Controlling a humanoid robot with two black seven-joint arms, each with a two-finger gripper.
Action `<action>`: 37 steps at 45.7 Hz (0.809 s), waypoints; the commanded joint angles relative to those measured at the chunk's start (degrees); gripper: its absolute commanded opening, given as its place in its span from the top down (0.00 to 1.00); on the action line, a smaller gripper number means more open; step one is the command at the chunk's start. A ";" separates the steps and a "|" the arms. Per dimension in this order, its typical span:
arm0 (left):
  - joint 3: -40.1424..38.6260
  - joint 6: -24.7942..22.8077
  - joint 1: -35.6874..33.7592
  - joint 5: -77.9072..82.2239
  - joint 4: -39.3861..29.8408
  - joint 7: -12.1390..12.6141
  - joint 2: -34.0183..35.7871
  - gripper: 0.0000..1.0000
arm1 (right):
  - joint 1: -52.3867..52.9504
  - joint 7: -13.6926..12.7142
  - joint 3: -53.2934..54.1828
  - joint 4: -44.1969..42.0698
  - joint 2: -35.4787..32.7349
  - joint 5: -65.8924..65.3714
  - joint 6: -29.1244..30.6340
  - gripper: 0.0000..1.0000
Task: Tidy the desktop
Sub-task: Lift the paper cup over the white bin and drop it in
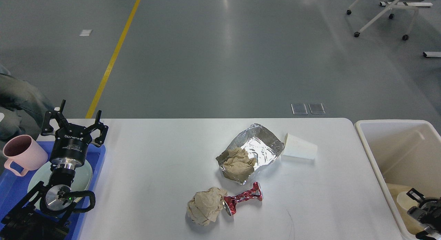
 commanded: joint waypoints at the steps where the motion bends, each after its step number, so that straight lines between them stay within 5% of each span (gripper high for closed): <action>1: 0.00 0.00 -0.01 0.00 0.00 0.00 0.00 0.04 | 0.26 0.04 -0.04 0.36 0.11 -0.33 -0.22 0.00; 11: 0.00 0.00 -0.01 0.00 0.00 0.00 0.00 0.04 | 2.19 0.12 -0.30 1.93 -0.68 -3.31 1.27 0.00; 18: 0.00 0.00 -0.01 0.00 0.00 0.00 0.00 0.04 | 10.88 0.12 -0.65 8.34 -5.59 -9.37 10.67 0.00; 37: 0.00 0.00 -0.01 0.00 0.00 0.09 0.09 0.04 | 50.86 -0.05 -10.22 42.35 -14.92 -28.54 29.20 0.00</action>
